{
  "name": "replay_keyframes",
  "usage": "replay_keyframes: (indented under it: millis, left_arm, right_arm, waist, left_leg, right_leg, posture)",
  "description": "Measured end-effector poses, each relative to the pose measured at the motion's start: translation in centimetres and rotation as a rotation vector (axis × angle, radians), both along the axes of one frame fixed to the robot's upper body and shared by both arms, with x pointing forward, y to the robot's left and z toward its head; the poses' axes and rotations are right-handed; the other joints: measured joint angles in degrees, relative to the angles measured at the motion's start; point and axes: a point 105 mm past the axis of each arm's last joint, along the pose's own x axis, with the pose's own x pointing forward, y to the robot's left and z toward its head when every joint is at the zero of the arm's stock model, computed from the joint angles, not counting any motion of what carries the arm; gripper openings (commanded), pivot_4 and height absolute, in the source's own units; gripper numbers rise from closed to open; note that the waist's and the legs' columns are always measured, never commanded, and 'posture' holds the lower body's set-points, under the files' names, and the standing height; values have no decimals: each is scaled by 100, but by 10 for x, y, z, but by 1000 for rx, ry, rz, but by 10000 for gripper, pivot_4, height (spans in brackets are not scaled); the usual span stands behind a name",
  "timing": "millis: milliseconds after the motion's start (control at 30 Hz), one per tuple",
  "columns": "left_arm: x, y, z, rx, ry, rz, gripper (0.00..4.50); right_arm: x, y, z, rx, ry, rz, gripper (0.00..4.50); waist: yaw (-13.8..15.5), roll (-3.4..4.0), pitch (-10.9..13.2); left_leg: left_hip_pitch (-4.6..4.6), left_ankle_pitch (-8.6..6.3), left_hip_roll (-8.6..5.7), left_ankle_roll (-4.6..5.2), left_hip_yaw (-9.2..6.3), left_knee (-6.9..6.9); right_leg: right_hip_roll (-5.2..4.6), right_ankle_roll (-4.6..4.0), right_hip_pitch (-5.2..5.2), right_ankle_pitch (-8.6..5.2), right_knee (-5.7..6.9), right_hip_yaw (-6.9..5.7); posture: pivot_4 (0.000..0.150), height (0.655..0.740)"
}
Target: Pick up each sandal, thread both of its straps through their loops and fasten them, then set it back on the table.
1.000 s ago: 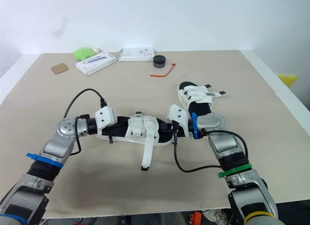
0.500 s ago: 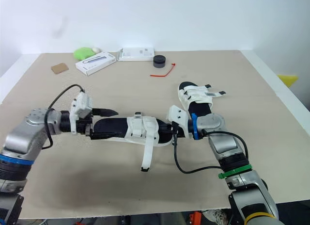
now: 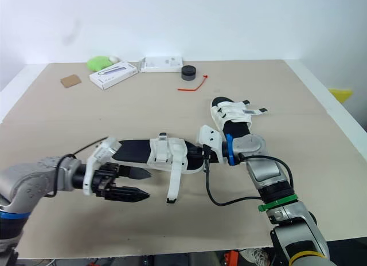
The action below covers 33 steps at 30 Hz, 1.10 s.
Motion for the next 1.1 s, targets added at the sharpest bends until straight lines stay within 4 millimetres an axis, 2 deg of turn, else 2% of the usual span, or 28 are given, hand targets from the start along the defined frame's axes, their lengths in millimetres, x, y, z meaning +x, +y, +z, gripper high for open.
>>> replay_keyframes:
  millis: [200,600,700,733,833,900,967,1100]
  left_arm:
    - [1,-11,-26,102,30,-25,44337]
    - [13,-42,-30,97,-33,-79,44337]
    - [17,-43,-32,102,-36,-66,37510]
    - [17,-46,-32,93,-34,-66,33799]
    - [17,-50,-31,82,-39,-69,18117]
    - [17,-51,-31,82,-37,-69,11351]
    - [16,-51,-30,79,-32,-74,1700]
    - [13,-50,-29,85,-24,-83,677]
  right_arm:
    - [-1,0,0,1,-2,1,0]
    - [-3,0,0,-1,-6,1,0]
    - [-3,0,0,-2,-6,0,0]
    - [-3,0,0,-2,-6,-1,0]
    - [-3,0,0,-3,-6,-1,0]
    - [-3,0,0,-3,-6,-1,0]
    - [-3,0,0,-3,-6,-1,0]
    - [-3,0,0,-3,-6,-1,0]
  waist:
    - [0,0,0]
    - [2,0,0]
    - [3,0,0]
    - [5,0,0]
    - [3,0,0]
    - [3,0,0]
    - [3,0,0]
    - [3,0,0]
  left_leg:
    - [-2,-1,-2,-1,1,-1]
    - [-3,-1,-7,0,3,0]
    - [-3,-1,-7,0,0,0]
    - [-4,-1,-6,0,0,0]
    - [-3,-1,-5,0,2,0]
    - [-3,-1,-5,0,1,0]
    - [-3,-1,-5,0,1,0]
    - [-3,-1,-4,0,1,0]
  right_leg:
    - [3,-3,-1,-1,-2,2]
    - [2,-1,0,0,-3,6]
    - [3,-1,0,0,-3,4]
    - [2,-1,0,0,-3,4]
    - [1,0,0,1,-3,6]
    - [1,0,0,1,-3,6]
    - [1,0,0,1,-3,6]
    - [1,1,0,1,-3,6]
  posture:
    - [1500,7400]
    - [1500,7400]
    - [1500,7400]
    - [1500,7400]
    - [1500,7400]
    - [1500,7400]
    - [1500,7400]
    - [1500,7400]
